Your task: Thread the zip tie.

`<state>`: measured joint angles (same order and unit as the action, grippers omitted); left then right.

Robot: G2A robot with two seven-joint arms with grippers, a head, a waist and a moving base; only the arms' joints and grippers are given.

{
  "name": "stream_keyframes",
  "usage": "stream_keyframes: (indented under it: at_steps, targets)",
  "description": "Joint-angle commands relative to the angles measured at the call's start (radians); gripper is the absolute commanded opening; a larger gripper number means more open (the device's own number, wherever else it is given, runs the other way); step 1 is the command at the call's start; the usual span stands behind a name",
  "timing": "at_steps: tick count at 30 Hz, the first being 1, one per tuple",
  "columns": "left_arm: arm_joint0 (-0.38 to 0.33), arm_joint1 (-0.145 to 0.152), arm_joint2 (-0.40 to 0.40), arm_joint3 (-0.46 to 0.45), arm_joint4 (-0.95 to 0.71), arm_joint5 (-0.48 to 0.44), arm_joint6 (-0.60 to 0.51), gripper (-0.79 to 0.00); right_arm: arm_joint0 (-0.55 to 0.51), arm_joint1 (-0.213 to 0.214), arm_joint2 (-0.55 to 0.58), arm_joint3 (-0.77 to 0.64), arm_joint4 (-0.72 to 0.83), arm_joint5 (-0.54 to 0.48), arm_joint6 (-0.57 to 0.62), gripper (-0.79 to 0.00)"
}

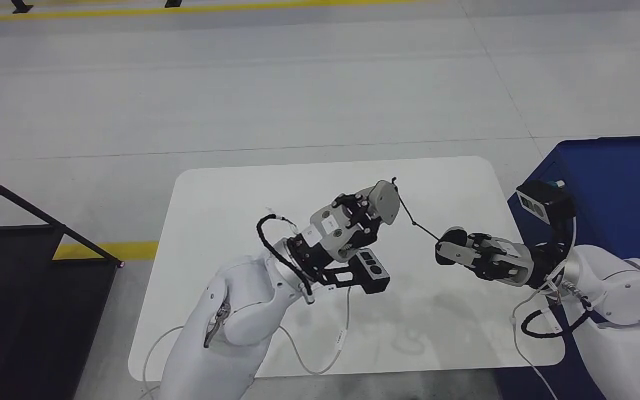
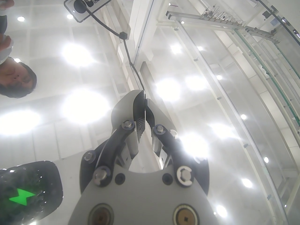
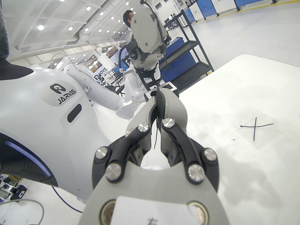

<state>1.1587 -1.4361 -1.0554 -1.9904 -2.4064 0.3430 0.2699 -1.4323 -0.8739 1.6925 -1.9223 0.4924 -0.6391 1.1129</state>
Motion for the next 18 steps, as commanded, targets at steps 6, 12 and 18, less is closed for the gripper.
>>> stream_keyframes:
  at_steps: [6, 12, 18]
  targets:
    - [0.013, 0.003, -0.004, -0.008, 0.002, 0.011, 0.011, -0.785, 0.000, 0.000, 0.000, 0.000, 0.000, 0.000, 0.000, -0.785]
    - [0.017, 0.004, -0.005, -0.009, -0.005, 0.016, 0.026, -0.785, 0.000, 0.000, 0.000, 0.000, 0.000, 0.000, 0.000, -0.785]
    - [0.012, 0.004, 0.001, -0.010, -0.013, 0.017, 0.032, -0.785, 0.000, 0.000, 0.000, 0.000, 0.000, 0.000, 0.000, -0.785]
